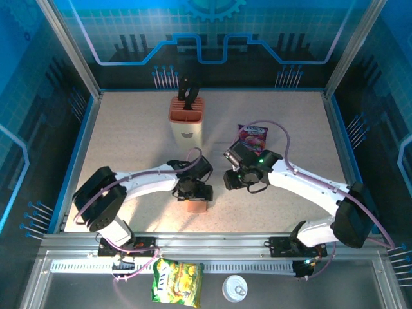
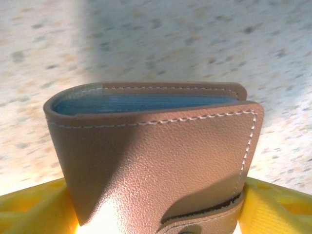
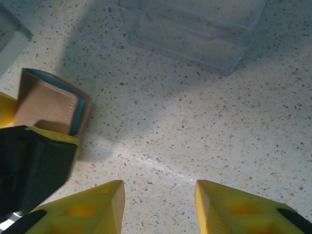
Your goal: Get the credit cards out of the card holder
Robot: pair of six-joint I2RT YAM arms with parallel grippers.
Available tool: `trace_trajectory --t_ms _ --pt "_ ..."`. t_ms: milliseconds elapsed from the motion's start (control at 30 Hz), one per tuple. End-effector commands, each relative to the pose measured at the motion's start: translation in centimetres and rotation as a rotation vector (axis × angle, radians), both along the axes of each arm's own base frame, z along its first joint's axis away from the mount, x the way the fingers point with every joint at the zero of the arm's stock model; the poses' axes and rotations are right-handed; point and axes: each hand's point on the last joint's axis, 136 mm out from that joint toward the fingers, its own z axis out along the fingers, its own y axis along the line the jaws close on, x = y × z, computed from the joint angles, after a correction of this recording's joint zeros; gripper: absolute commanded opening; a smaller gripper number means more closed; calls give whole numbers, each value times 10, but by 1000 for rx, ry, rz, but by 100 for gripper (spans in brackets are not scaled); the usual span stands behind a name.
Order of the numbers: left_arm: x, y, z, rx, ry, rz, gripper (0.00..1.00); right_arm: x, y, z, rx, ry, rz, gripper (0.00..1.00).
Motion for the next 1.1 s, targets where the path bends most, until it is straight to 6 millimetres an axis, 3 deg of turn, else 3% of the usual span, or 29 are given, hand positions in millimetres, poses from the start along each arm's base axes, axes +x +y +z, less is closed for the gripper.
trace_trajectory --t_ms 0,300,600,933,1067 --pt "3 -29 3 -82 22 24 78 0 -7 2 8 -12 -1 43" --pt "-5 -45 10 -183 49 36 89 1 -2 -1 37 8 2 43" --pt "-8 -44 26 -264 16 70 80 5 9 0 63 28 -8 43" --pt "-6 -14 39 -282 -59 132 77 -1 27 -13 35 83 -41 38" --pt "-2 -3 41 -325 -87 168 67 -9 43 -26 31 126 -38 39"
